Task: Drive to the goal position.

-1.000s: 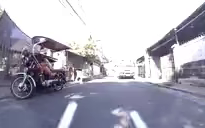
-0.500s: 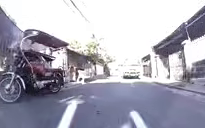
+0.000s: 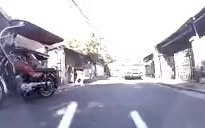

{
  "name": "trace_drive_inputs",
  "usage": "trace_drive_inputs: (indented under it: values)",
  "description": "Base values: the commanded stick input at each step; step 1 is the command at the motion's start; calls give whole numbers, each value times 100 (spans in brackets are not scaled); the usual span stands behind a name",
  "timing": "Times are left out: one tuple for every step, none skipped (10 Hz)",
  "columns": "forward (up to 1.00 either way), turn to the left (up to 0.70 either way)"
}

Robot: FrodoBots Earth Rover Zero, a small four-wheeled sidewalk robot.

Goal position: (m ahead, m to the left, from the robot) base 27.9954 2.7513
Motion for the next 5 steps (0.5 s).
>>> trace_drive_inputs:
  values:
    - [100, -27]
    - [100, -27]
    - [100, -30]
    - [100, -19]
    - [100, 14]
